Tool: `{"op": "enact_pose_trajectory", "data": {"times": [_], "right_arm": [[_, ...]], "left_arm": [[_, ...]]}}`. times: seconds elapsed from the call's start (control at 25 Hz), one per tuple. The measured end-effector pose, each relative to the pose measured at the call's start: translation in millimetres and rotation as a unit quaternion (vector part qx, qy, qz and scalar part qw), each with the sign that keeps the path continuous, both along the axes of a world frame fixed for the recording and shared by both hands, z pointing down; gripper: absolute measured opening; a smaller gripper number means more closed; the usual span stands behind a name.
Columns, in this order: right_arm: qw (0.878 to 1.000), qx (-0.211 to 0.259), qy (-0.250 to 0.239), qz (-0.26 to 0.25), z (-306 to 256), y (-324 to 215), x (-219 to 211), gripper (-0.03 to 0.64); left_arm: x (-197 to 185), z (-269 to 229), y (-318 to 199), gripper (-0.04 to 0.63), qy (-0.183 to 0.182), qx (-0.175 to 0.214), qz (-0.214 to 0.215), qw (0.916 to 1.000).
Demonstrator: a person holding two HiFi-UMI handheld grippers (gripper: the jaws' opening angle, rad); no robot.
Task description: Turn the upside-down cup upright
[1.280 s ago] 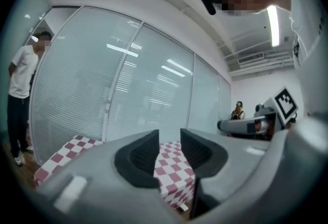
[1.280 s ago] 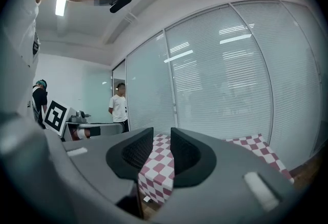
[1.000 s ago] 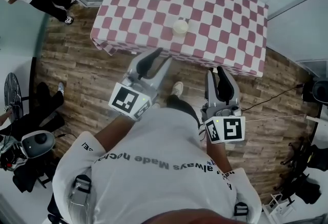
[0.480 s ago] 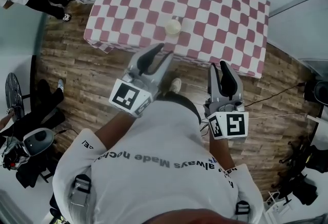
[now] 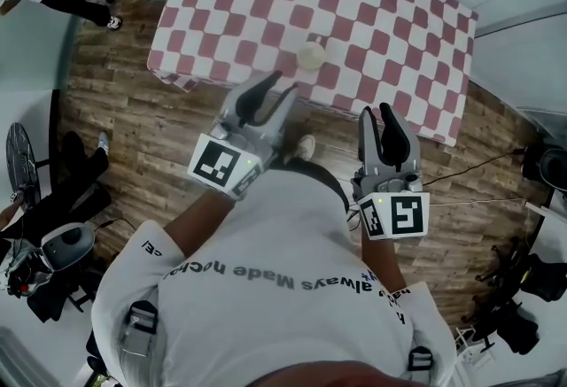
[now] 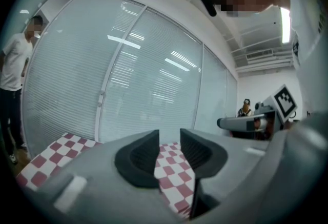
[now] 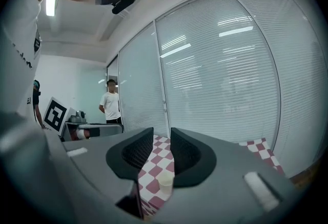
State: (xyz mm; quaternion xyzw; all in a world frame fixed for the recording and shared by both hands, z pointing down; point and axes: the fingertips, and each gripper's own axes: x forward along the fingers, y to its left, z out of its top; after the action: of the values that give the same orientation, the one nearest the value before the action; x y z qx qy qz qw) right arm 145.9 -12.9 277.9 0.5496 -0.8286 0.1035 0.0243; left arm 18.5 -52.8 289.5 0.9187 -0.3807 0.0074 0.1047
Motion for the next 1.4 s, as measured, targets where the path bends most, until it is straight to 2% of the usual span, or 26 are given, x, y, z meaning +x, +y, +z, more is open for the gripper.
{"op": "enact_pose_trajectory", "data": {"times": [0.36, 0.6, 0.8, 1.08, 1.4], "right_arm": [[1.0, -0.002, 0.01, 0.002, 16, -46, -48, 0.117], [0.999, -0.007, 0.035, -0.004, 54, -60, -62, 0.172], [0.999, -0.01, 0.046, -0.012, 96, -72, -70, 0.232], [0.998, -0.017, 0.061, -0.016, 162, -86, -69, 0.273], [0.996, -0.048, 0.074, -0.022, 229, -108, -65, 0.331]], "left_arm": [[-41, 22, -51, 0.129, -0.002, -0.007, 0.014, 0.9999], [-51, 55, -68, 0.129, -0.001, -0.016, 0.031, 0.9994], [-47, 94, -77, 0.129, -0.006, -0.032, 0.048, 0.9983], [-33, 153, -88, 0.129, -0.022, -0.039, 0.055, 0.9975], [-17, 207, -104, 0.129, -0.038, -0.052, 0.061, 0.9961]]}}
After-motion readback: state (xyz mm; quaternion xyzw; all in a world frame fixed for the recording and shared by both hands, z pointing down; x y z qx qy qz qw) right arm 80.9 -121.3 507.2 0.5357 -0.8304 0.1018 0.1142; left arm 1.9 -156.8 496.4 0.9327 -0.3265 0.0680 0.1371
